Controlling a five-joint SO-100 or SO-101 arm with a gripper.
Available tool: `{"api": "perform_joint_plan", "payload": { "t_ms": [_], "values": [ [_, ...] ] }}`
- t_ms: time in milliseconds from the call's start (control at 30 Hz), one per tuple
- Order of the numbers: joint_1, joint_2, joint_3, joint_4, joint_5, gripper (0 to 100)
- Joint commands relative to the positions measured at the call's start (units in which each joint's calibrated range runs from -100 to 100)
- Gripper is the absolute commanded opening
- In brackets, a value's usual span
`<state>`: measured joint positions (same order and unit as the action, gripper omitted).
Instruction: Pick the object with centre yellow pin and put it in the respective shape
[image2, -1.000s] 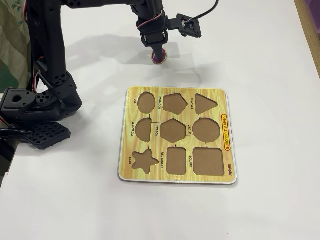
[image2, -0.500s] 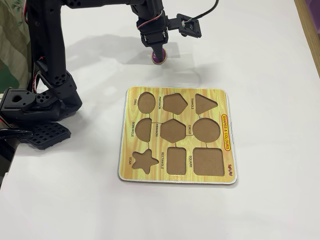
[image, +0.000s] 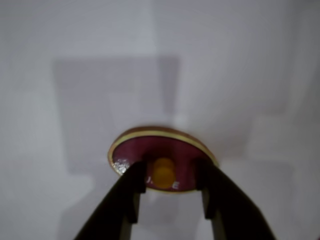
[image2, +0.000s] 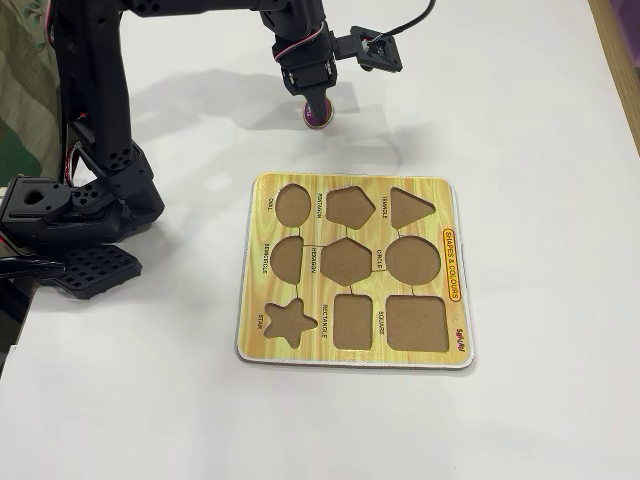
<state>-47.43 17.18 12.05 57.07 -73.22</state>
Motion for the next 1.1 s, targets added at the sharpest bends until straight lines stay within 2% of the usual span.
{"api": "perform_joint_plan", "payload": {
  "t_ms": [0, 233, 833, 1067],
  "values": [
    [0.9, -0.2, 0.1, 0.6, 0.3, 11],
    [0.9, -0.2, 0.2, 0.7, 0.3, 6],
    [0.9, -0.8, 0.3, 0.8, 0.3, 6],
    [4.2, -3.3, 0.3, 0.8, 0.3, 6]
  ]
}}
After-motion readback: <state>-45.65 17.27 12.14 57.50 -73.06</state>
